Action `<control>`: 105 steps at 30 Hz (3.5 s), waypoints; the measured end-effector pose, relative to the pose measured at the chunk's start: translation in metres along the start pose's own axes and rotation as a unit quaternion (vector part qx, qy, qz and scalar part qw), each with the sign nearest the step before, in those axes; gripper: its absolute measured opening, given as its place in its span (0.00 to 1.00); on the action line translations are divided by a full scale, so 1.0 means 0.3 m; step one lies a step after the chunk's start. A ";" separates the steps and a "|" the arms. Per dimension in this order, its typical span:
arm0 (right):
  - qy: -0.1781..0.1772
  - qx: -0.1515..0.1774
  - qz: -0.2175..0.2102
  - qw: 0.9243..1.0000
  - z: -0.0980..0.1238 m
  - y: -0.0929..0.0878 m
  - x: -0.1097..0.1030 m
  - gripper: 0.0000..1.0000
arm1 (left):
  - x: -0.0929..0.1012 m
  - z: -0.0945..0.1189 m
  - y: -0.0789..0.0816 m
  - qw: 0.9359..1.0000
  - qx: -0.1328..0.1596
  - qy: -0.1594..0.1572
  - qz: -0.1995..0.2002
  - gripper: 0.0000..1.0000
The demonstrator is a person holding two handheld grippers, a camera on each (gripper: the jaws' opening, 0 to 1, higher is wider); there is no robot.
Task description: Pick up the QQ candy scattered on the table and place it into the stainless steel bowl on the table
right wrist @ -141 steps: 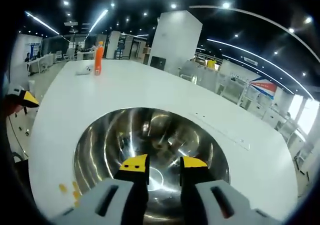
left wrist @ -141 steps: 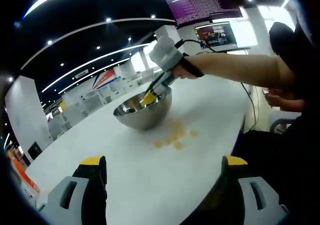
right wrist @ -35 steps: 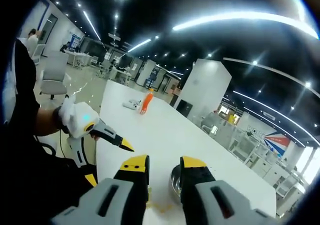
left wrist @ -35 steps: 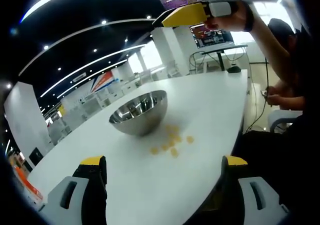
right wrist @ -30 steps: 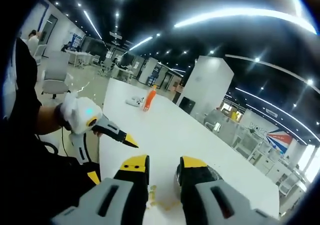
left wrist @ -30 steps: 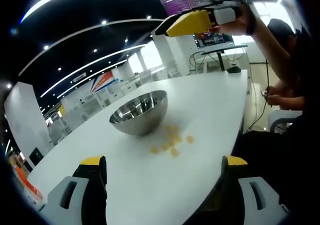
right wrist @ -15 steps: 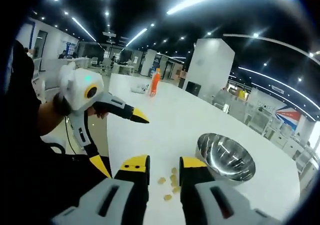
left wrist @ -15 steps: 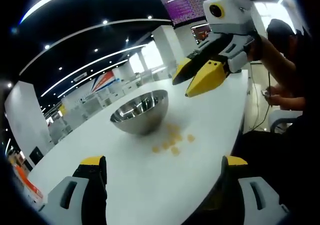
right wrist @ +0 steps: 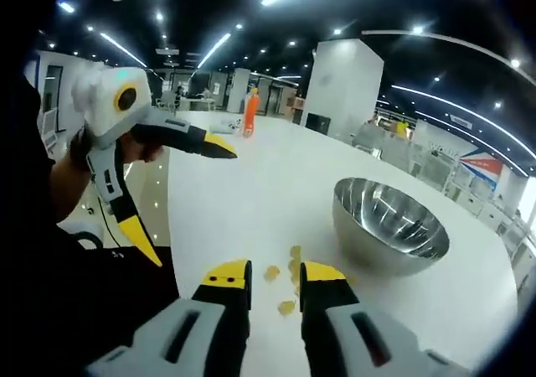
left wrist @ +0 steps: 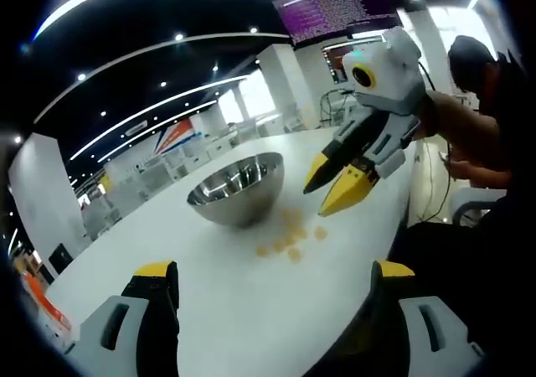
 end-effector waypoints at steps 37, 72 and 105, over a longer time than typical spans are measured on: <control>-0.005 -0.055 -0.032 0.998 -0.082 -0.156 0.017 0.18 | 0.010 0.000 0.001 1.000 -0.005 -0.006 -0.007 0.95; -0.008 -0.047 -0.047 0.998 -0.091 -0.165 0.025 0.06 | 0.019 -0.001 0.004 1.000 -0.005 -0.008 -0.011 0.95; -0.013 0.015 -0.008 1.000 0.048 0.059 -0.010 0.05 | 0.011 -0.002 0.001 1.000 -0.010 -0.004 -0.013 0.95</control>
Point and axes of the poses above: the point that each gripper's makers call its tool centre point, and the gripper's own axes: z roughly backward along the fingers, x roughly to its right, y roughly out of its top, the point moved 5 cm from there along z, roughly backward along the fingers
